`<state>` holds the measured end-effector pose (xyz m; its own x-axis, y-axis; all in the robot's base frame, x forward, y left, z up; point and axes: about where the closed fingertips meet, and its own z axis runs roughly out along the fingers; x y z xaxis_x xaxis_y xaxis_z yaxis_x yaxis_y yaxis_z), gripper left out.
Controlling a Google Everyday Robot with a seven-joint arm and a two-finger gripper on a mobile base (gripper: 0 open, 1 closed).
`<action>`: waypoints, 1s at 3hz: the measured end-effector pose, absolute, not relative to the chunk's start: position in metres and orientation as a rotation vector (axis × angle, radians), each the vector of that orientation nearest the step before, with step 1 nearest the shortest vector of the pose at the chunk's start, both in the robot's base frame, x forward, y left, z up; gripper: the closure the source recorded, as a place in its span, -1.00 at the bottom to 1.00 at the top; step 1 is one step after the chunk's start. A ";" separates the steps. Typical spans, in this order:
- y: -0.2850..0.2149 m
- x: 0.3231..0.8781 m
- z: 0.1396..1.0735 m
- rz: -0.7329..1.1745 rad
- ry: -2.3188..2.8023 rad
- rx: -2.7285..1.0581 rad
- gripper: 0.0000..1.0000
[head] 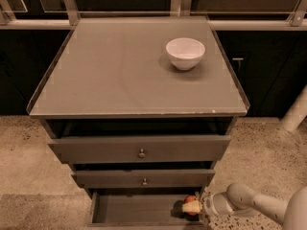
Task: Place apple into bottom drawer
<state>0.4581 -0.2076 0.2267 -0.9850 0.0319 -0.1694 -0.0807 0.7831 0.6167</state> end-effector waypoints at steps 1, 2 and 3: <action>-0.199 0.468 0.205 0.988 2.824 -0.037 1.00; -0.187 0.477 0.190 0.989 2.840 -0.033 1.00; -0.187 0.477 0.190 0.989 2.840 -0.034 0.64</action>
Offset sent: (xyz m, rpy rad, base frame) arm 0.0326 0.0294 -0.0515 -0.0116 0.0501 0.0055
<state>0.4774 -0.1866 0.1897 -0.9908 0.0225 -0.1334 -0.0652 0.7843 0.6169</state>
